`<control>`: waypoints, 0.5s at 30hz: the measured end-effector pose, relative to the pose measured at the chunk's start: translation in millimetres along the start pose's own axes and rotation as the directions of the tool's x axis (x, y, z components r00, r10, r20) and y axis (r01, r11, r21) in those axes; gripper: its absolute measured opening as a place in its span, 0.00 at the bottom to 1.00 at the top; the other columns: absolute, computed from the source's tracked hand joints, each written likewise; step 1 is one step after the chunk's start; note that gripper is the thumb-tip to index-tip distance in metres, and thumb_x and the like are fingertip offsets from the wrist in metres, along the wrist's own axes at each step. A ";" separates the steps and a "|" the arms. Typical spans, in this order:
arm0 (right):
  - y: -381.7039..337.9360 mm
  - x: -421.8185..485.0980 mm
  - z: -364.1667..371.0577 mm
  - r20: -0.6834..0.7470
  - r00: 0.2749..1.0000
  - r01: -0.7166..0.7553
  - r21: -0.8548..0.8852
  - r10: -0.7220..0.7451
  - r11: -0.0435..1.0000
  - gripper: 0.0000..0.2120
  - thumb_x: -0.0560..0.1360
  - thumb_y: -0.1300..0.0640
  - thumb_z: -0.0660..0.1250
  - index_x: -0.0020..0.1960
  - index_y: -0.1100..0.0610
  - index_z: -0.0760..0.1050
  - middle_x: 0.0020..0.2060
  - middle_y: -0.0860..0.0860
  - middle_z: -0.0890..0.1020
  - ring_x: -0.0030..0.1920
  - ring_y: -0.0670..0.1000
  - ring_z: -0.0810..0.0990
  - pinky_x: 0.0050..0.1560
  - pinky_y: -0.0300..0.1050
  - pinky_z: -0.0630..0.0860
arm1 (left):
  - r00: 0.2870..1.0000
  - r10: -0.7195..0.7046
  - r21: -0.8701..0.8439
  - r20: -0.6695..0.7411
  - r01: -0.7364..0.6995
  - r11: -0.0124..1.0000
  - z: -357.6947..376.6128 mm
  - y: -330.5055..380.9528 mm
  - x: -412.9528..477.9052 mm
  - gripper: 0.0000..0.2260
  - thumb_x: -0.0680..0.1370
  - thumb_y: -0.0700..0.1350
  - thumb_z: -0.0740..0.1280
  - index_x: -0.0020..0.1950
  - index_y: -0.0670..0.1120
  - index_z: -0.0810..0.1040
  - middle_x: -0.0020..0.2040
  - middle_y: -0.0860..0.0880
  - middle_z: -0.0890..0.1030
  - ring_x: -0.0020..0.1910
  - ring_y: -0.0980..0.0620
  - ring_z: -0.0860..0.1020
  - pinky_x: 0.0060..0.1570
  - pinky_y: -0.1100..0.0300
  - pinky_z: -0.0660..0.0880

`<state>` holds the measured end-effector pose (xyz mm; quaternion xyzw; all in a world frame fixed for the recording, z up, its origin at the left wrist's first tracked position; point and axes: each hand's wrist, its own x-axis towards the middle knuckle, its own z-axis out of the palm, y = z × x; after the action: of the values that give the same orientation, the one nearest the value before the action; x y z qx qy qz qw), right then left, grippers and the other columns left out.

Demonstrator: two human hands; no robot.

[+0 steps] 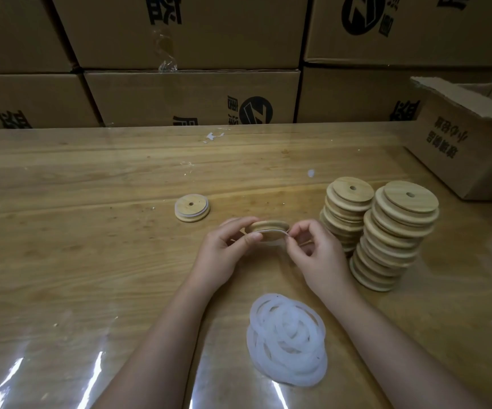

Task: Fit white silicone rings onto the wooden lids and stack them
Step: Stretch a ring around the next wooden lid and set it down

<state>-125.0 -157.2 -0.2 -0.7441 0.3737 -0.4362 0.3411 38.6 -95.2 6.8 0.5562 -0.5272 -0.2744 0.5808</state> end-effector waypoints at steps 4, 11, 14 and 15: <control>-0.6 -1.1 -0.7 -0.013 0.998 0.054 -0.006 -0.054 0.999 0.07 0.72 0.65 0.69 0.44 0.55 0.74 0.39 0.48 0.78 0.37 0.44 0.75 0.36 0.30 0.70 | 0.999 -0.030 -0.031 -0.027 0.029 0.999 0.4 -1.0 -0.7 0.10 0.71 0.47 0.69 0.50 0.57 0.78 0.49 0.52 0.80 0.38 0.50 0.78 0.41 0.62 0.76; -0.3 -1.2 -1.1 -0.031 0.999 0.036 0.045 -0.034 0.998 0.10 0.72 0.66 0.69 0.43 0.51 0.75 0.36 0.48 0.78 0.36 0.47 0.75 0.35 0.33 0.71 | 0.999 -0.015 -0.001 -0.045 0.015 1.000 -0.6 -4.3 0.1 0.11 0.73 0.44 0.69 0.50 0.61 0.78 0.46 0.57 0.80 0.39 0.50 0.78 0.41 0.65 0.75; -1.4 -0.4 -0.1 -0.027 0.999 0.023 0.054 -0.021 0.998 0.12 0.72 0.66 0.69 0.42 0.49 0.74 0.32 0.50 0.76 0.34 0.50 0.74 0.33 0.35 0.69 | 0.996 -0.050 -0.033 -0.074 0.048 0.998 -1.1 -4.6 0.5 0.12 0.74 0.42 0.69 0.49 0.60 0.78 0.46 0.52 0.81 0.38 0.53 0.78 0.42 0.58 0.77; -1.6 -0.1 0.0 -0.023 1.000 0.021 0.052 -0.020 0.998 0.12 0.72 0.66 0.70 0.42 0.50 0.74 0.31 0.51 0.75 0.34 0.51 0.74 0.33 0.36 0.69 | 0.994 -0.069 -0.052 -0.080 0.065 0.997 -1.2 -4.5 0.9 0.12 0.74 0.41 0.69 0.49 0.60 0.78 0.46 0.50 0.81 0.37 0.54 0.77 0.42 0.57 0.77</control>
<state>-124.6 -156.4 1.1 -0.7337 0.3584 -0.4577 0.3517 41.2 -96.6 3.1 0.5701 -0.4771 -0.2837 0.6057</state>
